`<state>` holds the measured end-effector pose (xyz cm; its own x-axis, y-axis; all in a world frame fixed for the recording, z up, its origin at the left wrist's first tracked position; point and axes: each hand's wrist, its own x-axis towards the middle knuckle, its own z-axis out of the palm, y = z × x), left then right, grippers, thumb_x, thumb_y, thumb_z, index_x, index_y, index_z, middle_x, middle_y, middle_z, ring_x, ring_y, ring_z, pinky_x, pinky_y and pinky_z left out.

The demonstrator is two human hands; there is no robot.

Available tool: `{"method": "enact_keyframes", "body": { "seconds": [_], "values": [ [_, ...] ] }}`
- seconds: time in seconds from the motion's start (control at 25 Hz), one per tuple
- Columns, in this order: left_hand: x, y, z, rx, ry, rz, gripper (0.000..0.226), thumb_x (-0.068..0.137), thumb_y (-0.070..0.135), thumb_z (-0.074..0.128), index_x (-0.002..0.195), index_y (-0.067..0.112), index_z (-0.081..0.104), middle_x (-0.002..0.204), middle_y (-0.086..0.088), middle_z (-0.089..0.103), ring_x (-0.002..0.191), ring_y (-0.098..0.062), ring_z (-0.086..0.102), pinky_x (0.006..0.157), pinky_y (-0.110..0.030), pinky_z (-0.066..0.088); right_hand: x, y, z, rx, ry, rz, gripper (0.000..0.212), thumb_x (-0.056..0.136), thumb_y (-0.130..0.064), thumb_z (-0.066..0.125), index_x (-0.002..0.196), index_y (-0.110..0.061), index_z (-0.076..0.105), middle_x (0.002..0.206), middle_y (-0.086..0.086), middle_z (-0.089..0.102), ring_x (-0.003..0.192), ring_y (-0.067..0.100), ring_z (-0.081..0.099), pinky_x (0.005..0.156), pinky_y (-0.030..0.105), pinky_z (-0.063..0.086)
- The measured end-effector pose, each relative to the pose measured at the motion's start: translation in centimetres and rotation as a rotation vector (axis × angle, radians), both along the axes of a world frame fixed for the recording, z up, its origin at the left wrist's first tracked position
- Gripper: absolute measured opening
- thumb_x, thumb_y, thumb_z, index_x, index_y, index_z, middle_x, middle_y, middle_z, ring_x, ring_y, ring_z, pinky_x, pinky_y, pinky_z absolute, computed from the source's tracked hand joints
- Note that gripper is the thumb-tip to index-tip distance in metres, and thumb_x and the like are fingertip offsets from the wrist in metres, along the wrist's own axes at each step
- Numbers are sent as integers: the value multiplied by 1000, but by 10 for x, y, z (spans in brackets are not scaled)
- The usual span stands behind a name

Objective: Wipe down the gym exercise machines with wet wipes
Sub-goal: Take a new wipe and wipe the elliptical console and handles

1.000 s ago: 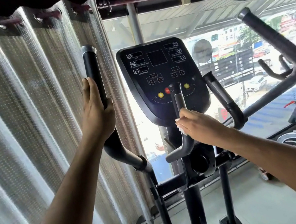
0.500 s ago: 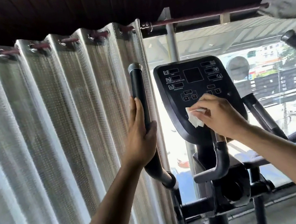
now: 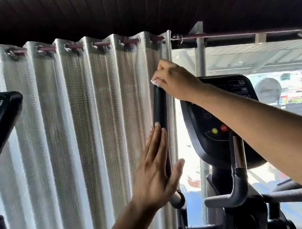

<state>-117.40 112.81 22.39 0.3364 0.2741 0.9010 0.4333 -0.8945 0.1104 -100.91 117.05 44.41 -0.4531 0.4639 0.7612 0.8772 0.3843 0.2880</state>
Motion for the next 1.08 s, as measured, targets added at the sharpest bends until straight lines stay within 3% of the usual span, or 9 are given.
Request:
{"method": "enact_keyframes", "body": {
  "seconds": [0.16, 0.4, 0.6, 0.68, 0.76, 0.88, 0.92, 1.08],
  "values": [
    [0, -1, -9, 27, -26, -3, 74, 106, 45, 40, 162, 1, 20, 173, -13, 10, 161, -26, 10, 125, -56, 27, -8, -9, -13, -81, -50, 37, 18, 101, -10, 59, 109, -4, 74, 106, 4, 57, 89, 17, 60, 83, 29, 54],
    [7, -1, -18, 101, -100, -50, 70, 101, 29, 48, 157, -8, 27, 170, -22, 19, 159, -34, 17, 125, -57, 28, -8, -52, -78, -224, -179, 197, 17, 97, -9, 66, 111, -4, 74, 106, 2, 60, 91, 11, 63, 95, 16, 47],
    [11, 2, -31, 177, -139, -7, 69, 95, 13, 53, 156, -9, 28, 168, -26, 22, 159, -36, 18, 128, -48, 23, -5, -29, -53, -93, -270, 132, 20, 98, -9, 63, 114, 0, 72, 105, 8, 60, 89, 13, 60, 89, 29, 59],
    [11, 3, -32, 170, -120, 1, 70, 95, 12, 51, 156, -8, 25, 168, -26, 20, 159, -36, 16, 129, -47, 21, 2, -9, -26, -4, -182, 88, 19, 100, -8, 60, 112, 2, 71, 104, 12, 58, 88, 16, 58, 86, 35, 60],
    [10, 4, -33, 148, -102, -3, 69, 97, 11, 50, 157, -9, 23, 169, -26, 17, 159, -37, 14, 129, -48, 19, 7, 7, -12, 58, -54, 65, 17, 99, -4, 59, 111, 3, 70, 103, 15, 56, 87, 20, 57, 83, 32, 58],
    [9, 4, -33, 126, -101, -8, 68, 99, 11, 49, 158, -10, 22, 170, -25, 14, 160, -36, 11, 130, -47, 17, 8, 19, -29, 135, 256, 100, 16, 97, -3, 61, 109, 1, 70, 102, 16, 57, 89, 21, 59, 79, 3, 39],
    [9, 4, -34, 127, -104, -9, 67, 99, 11, 48, 157, -10, 22, 170, -25, 14, 160, -36, 10, 130, -46, 17, 5, 19, -41, 150, 360, 126, 15, 96, -3, 62, 108, -1, 71, 102, 15, 60, 88, 18, 60, 76, -1, 36],
    [11, 6, -34, 121, -113, -34, 67, 99, 10, 48, 157, -12, 22, 169, -27, 16, 159, -39, 13, 129, -49, 20, -3, 0, -91, 138, 598, 229, 15, 94, -3, 64, 104, -6, 74, 101, 8, 69, 90, 5, 61, 80, 4, 41]
  ]
}}
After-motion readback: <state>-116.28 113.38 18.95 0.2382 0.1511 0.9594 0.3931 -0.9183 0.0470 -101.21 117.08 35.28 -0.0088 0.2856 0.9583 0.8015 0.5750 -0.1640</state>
